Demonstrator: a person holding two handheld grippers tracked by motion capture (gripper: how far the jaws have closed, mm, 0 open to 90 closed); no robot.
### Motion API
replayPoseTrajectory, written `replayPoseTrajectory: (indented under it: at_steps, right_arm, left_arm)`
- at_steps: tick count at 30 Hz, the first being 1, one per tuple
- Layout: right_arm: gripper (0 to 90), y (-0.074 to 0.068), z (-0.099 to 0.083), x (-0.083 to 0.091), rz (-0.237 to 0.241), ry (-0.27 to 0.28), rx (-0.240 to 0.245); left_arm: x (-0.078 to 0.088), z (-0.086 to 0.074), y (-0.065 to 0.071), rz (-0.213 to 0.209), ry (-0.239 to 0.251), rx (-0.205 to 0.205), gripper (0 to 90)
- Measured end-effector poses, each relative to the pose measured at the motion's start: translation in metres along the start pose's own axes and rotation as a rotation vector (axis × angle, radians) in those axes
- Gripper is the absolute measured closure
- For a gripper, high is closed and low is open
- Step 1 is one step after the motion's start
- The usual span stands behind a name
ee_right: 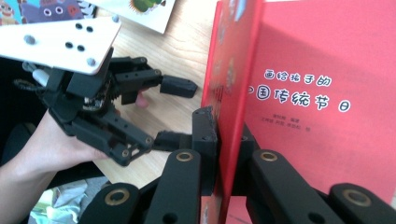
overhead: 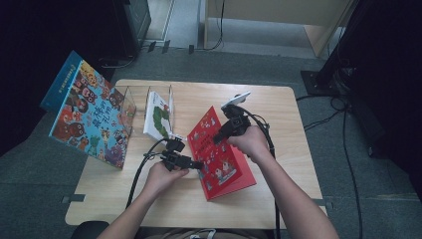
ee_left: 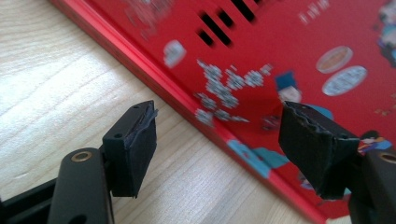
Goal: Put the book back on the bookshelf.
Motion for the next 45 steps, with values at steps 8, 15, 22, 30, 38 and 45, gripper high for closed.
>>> replayPoseTrajectory:
  at_steps: [8,15,22,30,38,45]
  right_arm:
    - [88.2,-0.009,0.003,0.022,0.002,0.015,0.040]
    - [88.3,-0.016,0.007,0.036,0.006,0.025,0.084]
    - [88.3,-0.019,0.008,0.053,0.022,0.042,0.100]
    - [88.4,-0.021,0.006,0.073,0.049,0.067,0.121]
    - [88.4,-0.024,0.000,0.086,0.102,0.075,0.163]
    - [88.1,-0.024,-0.010,0.091,0.165,0.080,0.211]
  left_arm:
    - [0.008,0.007,0.004,-0.018,0.038,0.011,30.1]
    - [0.013,0.015,0.010,-0.026,0.051,0.007,29.0]
    - [0.019,0.024,0.013,-0.047,0.066,0.020,28.5]
    - [0.020,0.032,0.019,-0.092,0.080,0.024,25.8]
    - [0.021,0.041,0.028,-0.224,0.113,0.046,17.4]
    - [0.020,0.046,0.030,-0.309,0.115,0.077,7.5]
Point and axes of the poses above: each handheld gripper's, and its own axes: x roughly backward along the jaws, z roughly out of its top, y roughly to its right, the point moved 4 cm from there along -x, roughly forward along the jaws, and after that the axes turned 12 degrees about y, right-handed, at the moved point
